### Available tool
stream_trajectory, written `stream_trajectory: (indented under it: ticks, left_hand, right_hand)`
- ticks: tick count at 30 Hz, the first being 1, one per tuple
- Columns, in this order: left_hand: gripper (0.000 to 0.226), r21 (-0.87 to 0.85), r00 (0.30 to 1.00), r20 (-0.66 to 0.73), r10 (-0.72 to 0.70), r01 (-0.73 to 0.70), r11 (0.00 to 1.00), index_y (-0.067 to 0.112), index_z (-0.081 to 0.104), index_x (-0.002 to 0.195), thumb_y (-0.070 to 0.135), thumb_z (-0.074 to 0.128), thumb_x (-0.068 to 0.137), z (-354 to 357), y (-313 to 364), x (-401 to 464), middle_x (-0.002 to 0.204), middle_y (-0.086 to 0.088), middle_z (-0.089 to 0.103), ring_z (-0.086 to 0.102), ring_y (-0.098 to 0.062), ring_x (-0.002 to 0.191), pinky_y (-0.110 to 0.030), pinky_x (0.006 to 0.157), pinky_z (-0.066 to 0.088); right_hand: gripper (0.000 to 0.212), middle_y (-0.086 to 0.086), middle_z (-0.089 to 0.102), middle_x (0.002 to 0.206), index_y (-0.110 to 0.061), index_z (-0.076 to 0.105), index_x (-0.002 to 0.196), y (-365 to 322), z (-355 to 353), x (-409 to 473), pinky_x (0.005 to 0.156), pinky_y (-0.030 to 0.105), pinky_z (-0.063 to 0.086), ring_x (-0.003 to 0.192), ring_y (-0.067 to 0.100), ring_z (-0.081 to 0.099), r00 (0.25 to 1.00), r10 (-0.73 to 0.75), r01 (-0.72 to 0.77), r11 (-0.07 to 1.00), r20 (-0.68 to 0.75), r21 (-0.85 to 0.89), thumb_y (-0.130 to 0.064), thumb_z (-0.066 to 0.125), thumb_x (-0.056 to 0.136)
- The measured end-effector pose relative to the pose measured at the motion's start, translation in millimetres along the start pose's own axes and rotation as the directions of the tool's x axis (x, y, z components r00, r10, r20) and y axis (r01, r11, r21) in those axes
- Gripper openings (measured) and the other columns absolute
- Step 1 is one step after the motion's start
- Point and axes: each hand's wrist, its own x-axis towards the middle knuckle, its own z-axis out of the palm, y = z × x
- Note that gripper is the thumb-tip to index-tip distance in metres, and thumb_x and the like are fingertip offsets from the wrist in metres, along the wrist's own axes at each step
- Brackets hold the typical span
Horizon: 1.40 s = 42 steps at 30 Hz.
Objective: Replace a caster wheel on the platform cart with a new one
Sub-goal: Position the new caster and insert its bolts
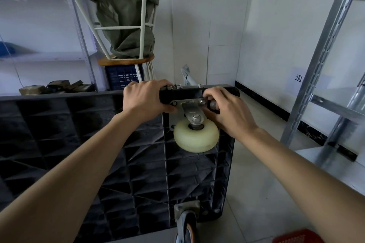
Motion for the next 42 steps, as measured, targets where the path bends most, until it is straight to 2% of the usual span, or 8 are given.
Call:
stream_trajectory:
  ticks: [2, 5, 11, 16, 20, 29, 34, 42]
  left_hand:
    - [0.074, -0.004, 1.000, -0.005, 0.001, -0.001, 1.000, 0.048, 0.054, 0.130, 0.076, 0.074, 0.064, 0, 1, 0, 0.112, 0.009, 0.071, 0.064, -0.023, 0.103, -0.036, 0.082, 0.038]
    - [0.074, -0.012, 1.000, -0.003, -0.001, 0.001, 1.000, 0.048, 0.055, 0.130, 0.076, 0.074, 0.064, -1, 0, -1, 0.113, 0.009, 0.071, 0.064, -0.023, 0.104, -0.037, 0.084, 0.039]
    - [0.073, -0.007, 1.000, 0.004, 0.000, 0.000, 1.000, 0.047, 0.054, 0.130, 0.075, 0.075, 0.065, -2, 1, -1, 0.113, 0.008, 0.071, 0.063, -0.023, 0.104, -0.035, 0.081, 0.035]
    - [0.071, -0.021, 1.000, 0.004, -0.006, 0.006, 1.000, 0.048, 0.056, 0.127, 0.075, 0.075, 0.065, -3, 2, -1, 0.110, 0.009, 0.071, 0.064, -0.022, 0.103, -0.036, 0.081, 0.035]
    - [0.070, -0.018, 1.000, 0.002, -0.010, 0.010, 1.000, 0.049, 0.056, 0.127, 0.075, 0.075, 0.065, -3, 1, -1, 0.110, 0.010, 0.071, 0.064, -0.022, 0.102, -0.035, 0.080, 0.033]
    - [0.075, -0.003, 1.000, 0.000, -0.003, 0.003, 1.000, 0.048, 0.055, 0.129, 0.079, 0.073, 0.063, -1, 1, -1, 0.112, 0.009, 0.071, 0.064, -0.022, 0.101, -0.034, 0.078, 0.034]
    - [0.074, -0.009, 1.000, 0.003, -0.005, 0.005, 1.000, 0.047, 0.055, 0.129, 0.077, 0.074, 0.063, -2, 2, -1, 0.112, 0.008, 0.071, 0.064, -0.022, 0.102, -0.033, 0.078, 0.033]
    - [0.075, -0.011, 1.000, 0.002, -0.004, 0.004, 1.000, 0.048, 0.055, 0.129, 0.078, 0.074, 0.063, -1, 1, -1, 0.111, 0.008, 0.071, 0.064, -0.022, 0.102, -0.034, 0.079, 0.033]
  right_hand:
    - [0.022, -0.005, 0.063, 0.103, -0.019, 0.067, 0.112, 0, 1, 3, 0.056, 0.029, 0.051, 0.079, 0.014, 0.063, 0.999, -0.045, 0.045, 0.998, -0.016, -0.041, -0.030, 0.070, 0.093]
    - [0.011, -0.004, 0.064, 0.098, -0.015, 0.071, 0.100, 1, 7, 2, 0.055, 0.027, 0.049, 0.083, 0.015, 0.064, 0.994, -0.082, 0.075, 0.993, -0.074, -0.095, -0.025, 0.070, 0.094]
    - [0.013, -0.005, 0.064, 0.094, -0.016, 0.069, 0.091, -5, 19, -4, 0.050, 0.026, 0.048, 0.081, 0.015, 0.064, 0.984, -0.019, -0.010, 0.986, -0.174, -0.163, -0.028, 0.071, 0.094]
    - [0.014, -0.005, 0.063, 0.097, -0.017, 0.069, 0.098, -2, 8, -1, 0.050, 0.027, 0.047, 0.080, 0.015, 0.066, 0.993, -0.065, 0.046, 0.982, -0.101, -0.186, -0.029, 0.074, 0.092]
    - [0.031, -0.006, 0.061, 0.109, -0.021, 0.070, 0.114, 7, 4, 1, 0.058, 0.036, 0.056, 0.091, 0.017, 0.063, 0.990, -0.138, 0.140, 0.982, 0.022, -0.131, -0.008, 0.077, 0.087]
    - [0.006, -0.001, 0.063, 0.101, -0.009, 0.071, 0.099, 7, 7, 3, 0.060, 0.040, 0.058, 0.093, 0.019, 0.063, 0.988, -0.153, 0.151, 0.986, -0.034, -0.064, -0.011, 0.070, 0.093]
    - [0.007, 0.000, 0.062, 0.104, -0.010, 0.069, 0.100, 1, 11, -2, 0.060, 0.038, 0.057, 0.094, 0.017, 0.062, 0.993, -0.095, 0.091, 0.994, -0.075, -0.053, -0.013, 0.070, 0.093]
    - [0.018, -0.002, 0.063, 0.105, -0.015, 0.070, 0.109, 11, 5, 2, 0.070, 0.038, 0.058, 0.094, 0.019, 0.064, 0.994, -0.113, 0.112, 0.993, -0.012, -0.030, -0.017, 0.074, 0.091]
